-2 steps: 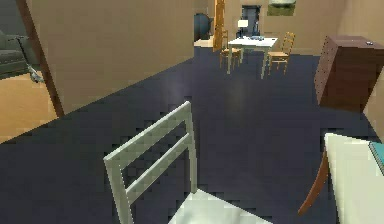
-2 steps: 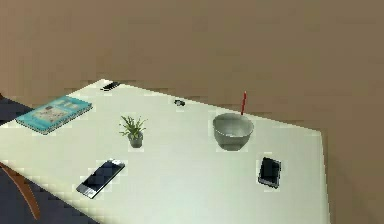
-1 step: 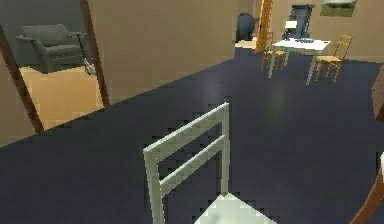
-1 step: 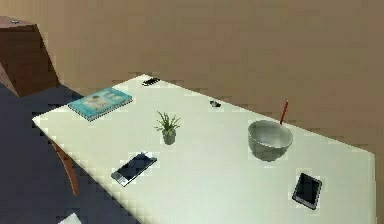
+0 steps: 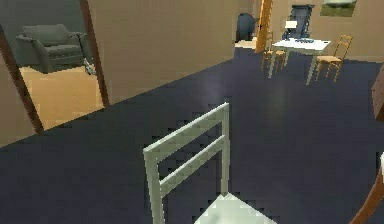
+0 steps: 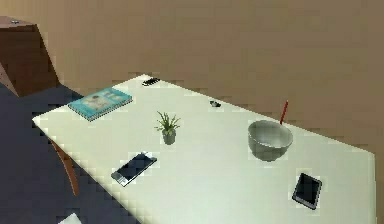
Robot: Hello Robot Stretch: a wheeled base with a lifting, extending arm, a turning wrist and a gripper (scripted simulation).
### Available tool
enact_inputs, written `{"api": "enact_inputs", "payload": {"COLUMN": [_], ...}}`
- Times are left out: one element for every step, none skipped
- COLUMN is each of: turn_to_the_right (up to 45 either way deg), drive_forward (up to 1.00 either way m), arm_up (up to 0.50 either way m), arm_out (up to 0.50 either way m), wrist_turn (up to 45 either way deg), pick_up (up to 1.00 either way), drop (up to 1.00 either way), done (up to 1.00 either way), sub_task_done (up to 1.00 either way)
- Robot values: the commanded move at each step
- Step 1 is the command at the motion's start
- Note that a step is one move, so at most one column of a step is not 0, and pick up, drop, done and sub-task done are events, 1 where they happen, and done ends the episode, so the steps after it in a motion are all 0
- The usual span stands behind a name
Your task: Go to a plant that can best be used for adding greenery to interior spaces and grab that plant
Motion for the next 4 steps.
{"api": "enact_inputs", "payload": {"turn_to_the_right": [0.0,0.0,0.0,0.0], "drive_forward": [0.00,0.00,0.00,0.00], "arm_up": [0.36,0.00,0.00,0.00], "arm_out": [0.00,0.44,0.00,0.00], "wrist_turn": [0.0,0.0,45.0,45.0], "pick_up": [0.00,0.00,0.00,0.00], "drop": [0.00,0.00,0.00,0.00], "done": [0.00,0.00,0.00,0.00], "sub_task_done": [0.00,0.00,0.00,0.00]}}
